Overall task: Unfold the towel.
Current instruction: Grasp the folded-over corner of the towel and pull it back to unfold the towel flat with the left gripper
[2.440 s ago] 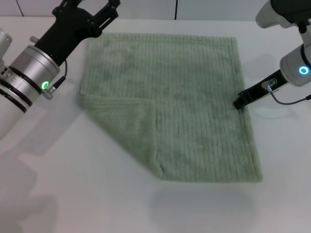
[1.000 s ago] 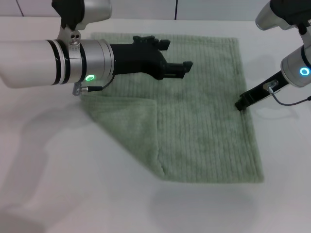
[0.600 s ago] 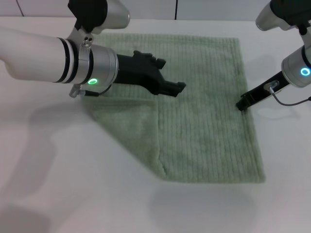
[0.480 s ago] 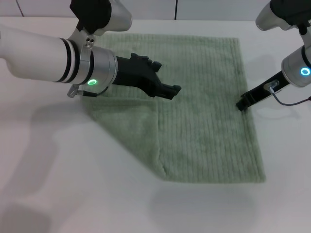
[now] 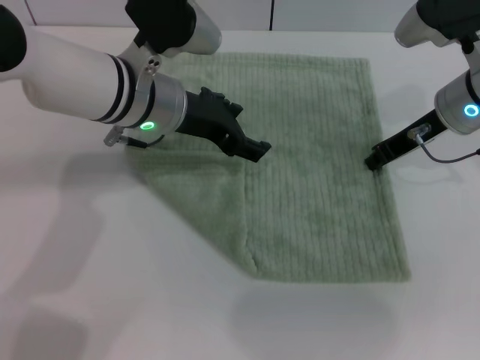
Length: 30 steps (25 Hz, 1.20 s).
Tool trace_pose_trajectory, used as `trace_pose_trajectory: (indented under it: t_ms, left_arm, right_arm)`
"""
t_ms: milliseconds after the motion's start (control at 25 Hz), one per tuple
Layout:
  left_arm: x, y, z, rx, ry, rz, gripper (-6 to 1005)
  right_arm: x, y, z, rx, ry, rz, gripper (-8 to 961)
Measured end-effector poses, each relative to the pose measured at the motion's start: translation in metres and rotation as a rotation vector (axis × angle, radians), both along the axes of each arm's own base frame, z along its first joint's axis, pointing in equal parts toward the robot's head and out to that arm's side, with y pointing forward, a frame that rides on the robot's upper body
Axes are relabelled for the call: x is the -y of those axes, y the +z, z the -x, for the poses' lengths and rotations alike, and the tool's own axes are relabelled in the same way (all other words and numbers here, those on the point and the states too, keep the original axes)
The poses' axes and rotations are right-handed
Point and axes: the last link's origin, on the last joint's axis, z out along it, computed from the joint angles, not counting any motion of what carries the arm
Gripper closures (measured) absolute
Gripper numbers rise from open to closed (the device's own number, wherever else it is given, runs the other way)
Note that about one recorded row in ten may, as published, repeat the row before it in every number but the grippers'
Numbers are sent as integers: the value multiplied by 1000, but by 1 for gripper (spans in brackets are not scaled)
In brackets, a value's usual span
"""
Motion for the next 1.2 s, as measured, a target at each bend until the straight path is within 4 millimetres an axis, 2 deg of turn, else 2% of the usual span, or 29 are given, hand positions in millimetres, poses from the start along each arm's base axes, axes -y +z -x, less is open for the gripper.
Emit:
trace_pose_trajectory:
  t_ms: [640, 1200]
  left_arm:
    - [-1, -11, -12, -80, -42, 47, 139]
    - [-5, -15, -3, -182, -26, 47, 148]
  right_arm:
    - [0, 0, 1, 3, 6, 4, 946]
    - [-1, -1, 3, 4, 10, 8, 945]
